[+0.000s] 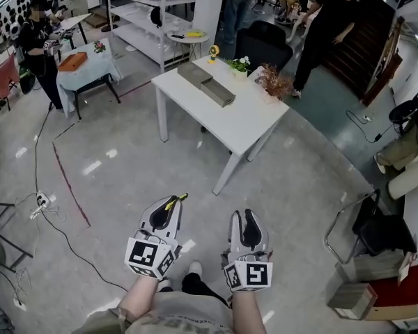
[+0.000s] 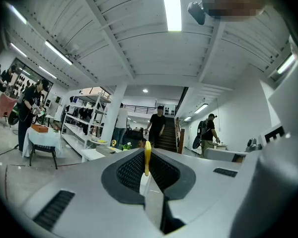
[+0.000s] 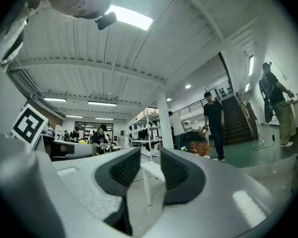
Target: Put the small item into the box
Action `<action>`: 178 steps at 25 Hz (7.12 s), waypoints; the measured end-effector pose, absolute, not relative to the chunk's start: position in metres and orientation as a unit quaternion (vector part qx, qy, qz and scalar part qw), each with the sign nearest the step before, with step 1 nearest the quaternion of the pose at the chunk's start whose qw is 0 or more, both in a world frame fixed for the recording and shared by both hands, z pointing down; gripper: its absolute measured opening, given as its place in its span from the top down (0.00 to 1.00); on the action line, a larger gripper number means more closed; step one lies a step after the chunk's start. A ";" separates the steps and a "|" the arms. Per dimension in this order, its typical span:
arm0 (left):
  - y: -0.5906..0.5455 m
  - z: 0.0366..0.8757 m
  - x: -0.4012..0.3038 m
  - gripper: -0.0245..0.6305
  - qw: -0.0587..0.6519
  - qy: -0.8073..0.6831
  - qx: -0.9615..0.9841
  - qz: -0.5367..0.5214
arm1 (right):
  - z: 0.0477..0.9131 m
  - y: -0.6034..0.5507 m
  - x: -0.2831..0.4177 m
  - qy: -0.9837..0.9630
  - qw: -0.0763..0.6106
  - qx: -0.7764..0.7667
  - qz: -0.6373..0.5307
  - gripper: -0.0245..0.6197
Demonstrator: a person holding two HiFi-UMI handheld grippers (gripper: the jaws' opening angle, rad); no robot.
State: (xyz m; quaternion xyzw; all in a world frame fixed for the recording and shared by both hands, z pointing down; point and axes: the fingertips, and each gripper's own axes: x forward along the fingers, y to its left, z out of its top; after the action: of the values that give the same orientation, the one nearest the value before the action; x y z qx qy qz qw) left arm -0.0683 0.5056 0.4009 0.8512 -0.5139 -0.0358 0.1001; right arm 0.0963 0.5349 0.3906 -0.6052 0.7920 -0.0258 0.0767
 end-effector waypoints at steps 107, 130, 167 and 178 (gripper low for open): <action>-0.174 0.446 -0.013 0.92 0.144 -0.505 0.851 0.006 | 0.459 -0.148 0.169 0.830 0.012 -0.554 -0.055 0.56; -0.272 0.504 0.018 0.92 0.269 -0.314 0.908 0.064 | 0.505 -0.237 0.088 0.868 -0.089 -0.481 -0.087 0.56; -0.278 0.568 0.058 0.92 0.445 -0.120 0.882 0.098 | 0.589 -0.258 0.050 0.884 -0.299 -0.346 -0.097 0.85; -0.273 0.576 0.060 0.88 0.413 -0.137 0.893 0.111 | 0.600 -0.254 0.053 0.879 -0.320 -0.336 -0.113 0.85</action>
State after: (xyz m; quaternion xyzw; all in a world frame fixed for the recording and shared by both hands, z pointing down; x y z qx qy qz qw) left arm 0.0605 -0.2729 0.5758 0.8935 -0.1373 0.1115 0.4128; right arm 0.0535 -0.2537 0.6001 -0.3362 0.8786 -0.1133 -0.3197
